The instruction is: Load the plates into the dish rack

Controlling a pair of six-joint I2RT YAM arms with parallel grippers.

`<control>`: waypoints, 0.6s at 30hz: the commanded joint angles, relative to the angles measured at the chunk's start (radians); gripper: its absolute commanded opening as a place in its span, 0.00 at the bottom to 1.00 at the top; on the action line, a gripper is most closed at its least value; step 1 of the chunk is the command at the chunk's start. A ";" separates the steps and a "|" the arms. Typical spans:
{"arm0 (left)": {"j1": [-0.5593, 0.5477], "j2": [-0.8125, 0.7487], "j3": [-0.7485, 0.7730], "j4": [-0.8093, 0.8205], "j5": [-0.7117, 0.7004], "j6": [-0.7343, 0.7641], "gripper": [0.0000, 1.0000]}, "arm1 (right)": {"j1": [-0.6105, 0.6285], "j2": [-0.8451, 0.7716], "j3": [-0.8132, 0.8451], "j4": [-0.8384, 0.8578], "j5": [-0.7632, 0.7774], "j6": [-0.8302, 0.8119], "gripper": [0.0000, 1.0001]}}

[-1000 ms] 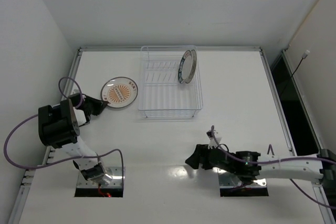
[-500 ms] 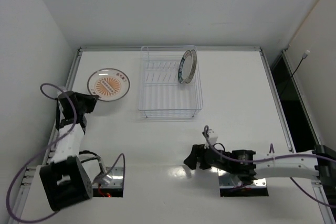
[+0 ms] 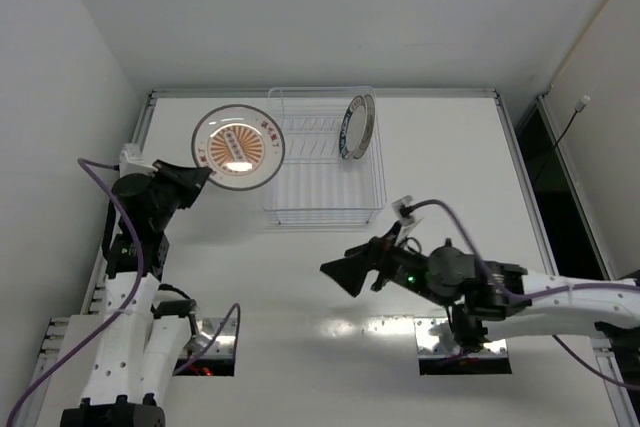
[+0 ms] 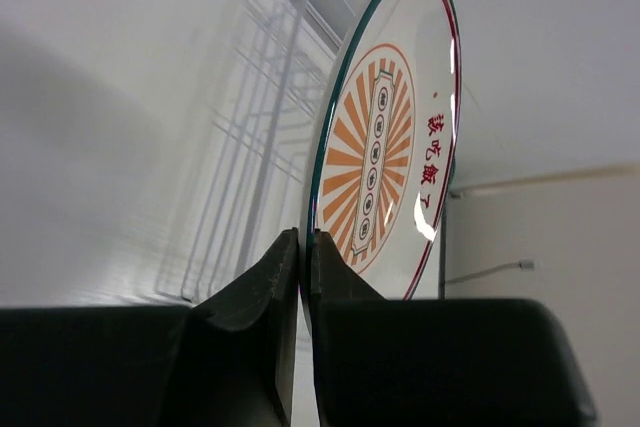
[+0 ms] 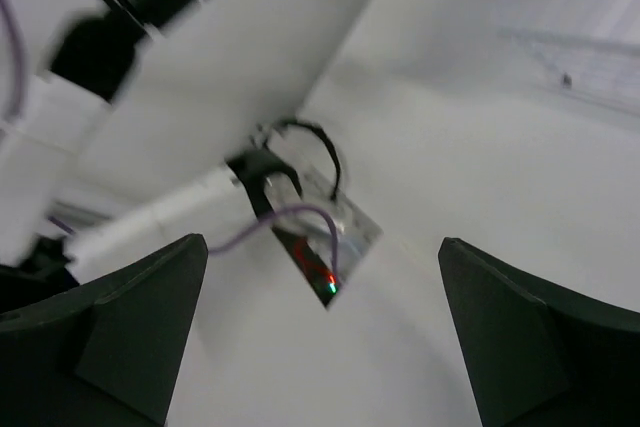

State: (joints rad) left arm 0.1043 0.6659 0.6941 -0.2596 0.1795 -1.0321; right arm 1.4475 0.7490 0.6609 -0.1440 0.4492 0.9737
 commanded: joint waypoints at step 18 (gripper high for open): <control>-0.222 -0.095 -0.354 0.985 0.436 -0.491 0.00 | -0.485 0.099 0.003 0.354 -0.214 -0.035 1.00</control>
State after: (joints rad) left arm -0.0799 0.6033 0.3557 0.4545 0.5869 -1.4014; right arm 1.0164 0.8021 0.6365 0.0662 0.3607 0.9134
